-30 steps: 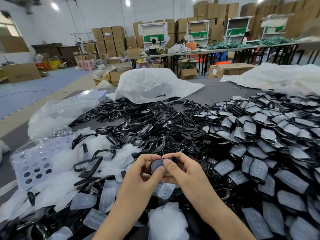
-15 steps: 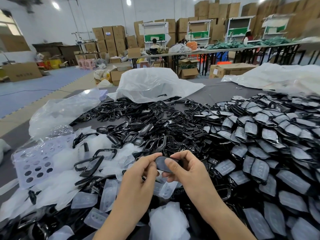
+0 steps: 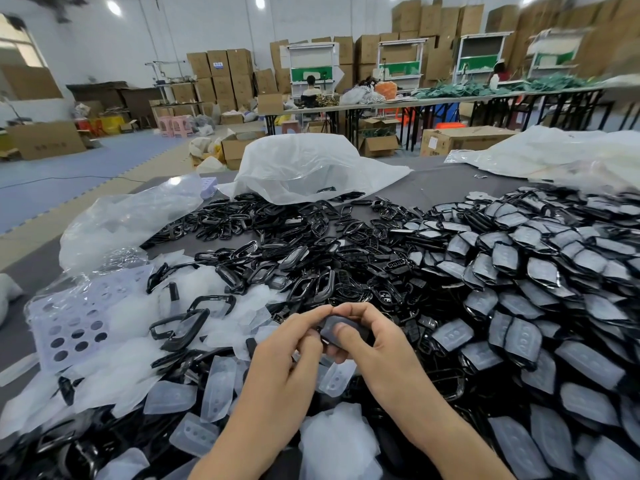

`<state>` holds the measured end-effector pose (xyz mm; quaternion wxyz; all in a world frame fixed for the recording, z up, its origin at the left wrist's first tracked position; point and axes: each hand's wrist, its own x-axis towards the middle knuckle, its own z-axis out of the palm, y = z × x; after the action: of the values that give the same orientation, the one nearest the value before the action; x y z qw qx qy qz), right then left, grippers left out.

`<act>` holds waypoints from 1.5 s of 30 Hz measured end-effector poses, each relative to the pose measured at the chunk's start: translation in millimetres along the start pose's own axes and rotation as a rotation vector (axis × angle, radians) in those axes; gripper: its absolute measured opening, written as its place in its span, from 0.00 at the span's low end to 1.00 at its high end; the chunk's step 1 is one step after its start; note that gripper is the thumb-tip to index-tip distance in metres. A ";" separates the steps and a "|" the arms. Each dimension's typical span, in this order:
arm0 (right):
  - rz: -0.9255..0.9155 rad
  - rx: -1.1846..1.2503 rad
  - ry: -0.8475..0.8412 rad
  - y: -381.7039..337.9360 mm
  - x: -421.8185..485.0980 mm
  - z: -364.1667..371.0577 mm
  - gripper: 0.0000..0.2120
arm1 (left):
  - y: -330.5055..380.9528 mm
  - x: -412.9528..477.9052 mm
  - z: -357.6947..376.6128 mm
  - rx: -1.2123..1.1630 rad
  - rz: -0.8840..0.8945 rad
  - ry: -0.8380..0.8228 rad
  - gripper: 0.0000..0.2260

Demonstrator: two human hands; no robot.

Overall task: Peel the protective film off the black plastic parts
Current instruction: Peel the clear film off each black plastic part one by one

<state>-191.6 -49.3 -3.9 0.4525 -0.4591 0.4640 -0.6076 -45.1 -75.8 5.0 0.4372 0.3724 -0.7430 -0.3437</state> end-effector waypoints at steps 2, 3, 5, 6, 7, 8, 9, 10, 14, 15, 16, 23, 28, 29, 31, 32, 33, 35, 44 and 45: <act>-0.003 -0.004 0.006 -0.8 -0.4 0.9 0.06 | -2.4 0.1 1.4 0.007 -0.006 0.036 0.17; -0.006 0.001 0.016 -1.2 -0.6 1.3 0.06 | -3.5 0.3 1.9 0.018 -0.007 0.064 0.17; -0.017 0.016 0.052 -2.2 -0.4 0.2 0.06 | -5.6 0.8 1.6 0.058 0.001 0.125 0.16; -0.023 0.021 0.072 -2.6 -0.1 -0.8 0.06 | -5.3 0.9 0.7 0.080 0.013 0.139 0.15; -0.026 0.029 0.087 -2.9 0.2 -1.5 0.06 | -4.1 0.9 0.0 0.112 0.034 0.140 0.13; -0.026 0.042 0.095 -2.5 0.6 -1.5 0.06 | -2.4 0.4 -0.6 0.156 0.070 0.133 0.13; -0.024 0.055 0.097 -1.9 0.8 -1.3 0.06 | -0.7 -0.2 -0.9 0.205 0.115 0.120 0.13; -0.021 0.066 0.097 -1.1 1.1 -0.8 0.06 | 0.7 -1.0 -0.5 0.253 0.150 0.102 0.13; -0.011 0.117 0.098 1.9 2.5 0.3 0.06 | 0.4 -2.3 2.9 0.358 0.190 0.066 0.16; -0.011 0.118 0.098 2.1 2.7 0.5 0.06 | 0.3 -2.3 3.7 0.359 0.195 0.072 0.15; -0.013 0.115 0.100 2.2 2.5 0.5 0.06 | 0.3 -2.2 4.2 0.326 0.183 0.080 0.13; -0.033 0.065 0.094 0.4 1.2 0.5 0.06 | -0.2 -0.4 2.4 -0.014 -0.029 0.058 0.20; -0.025 0.083 0.109 1.0 1.0 0.0 0.04 | 1.7 -1.8 2.0 0.040 -0.009 0.082 0.17; -0.030 0.080 0.116 1.0 0.9 -0.4 0.04 | 2.3 -2.4 2.9 0.053 0.000 0.082 0.17; -0.040 0.066 0.127 1.4 0.7 -1.2 0.05 | 2.8 -3.7 4.0 0.070 0.012 0.083 0.16; -0.043 0.057 0.133 1.4 0.9 -1.7 0.05 | 2.8 -3.9 4.2 0.068 0.015 0.083 0.16; -0.045 0.046 0.138 1.3 1.2 -1.8 0.05 | 2.7 -3.8 4.2 0.061 0.016 0.084 0.15; -0.047 0.019 0.134 1.3 1.5 -1.7 0.05 | 2.1 -2.0 4.6 0.032 0.006 0.097 0.13; 0.001 0.082 -0.001 0.0 -1.3 -0.1 0.08 | -2.7 5.9 2.6 -0.056 -0.107 0.072 0.09; 0.009 0.102 0.006 -0.6 -1.0 0.1 0.08 | -3.3 5.8 2.8 -0.059 -0.112 0.081 0.08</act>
<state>-191.4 -48.3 -3.5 0.4767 -0.4316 0.4356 -0.6299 -48.7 -81.8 3.5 0.4579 0.4138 -0.6922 -0.3741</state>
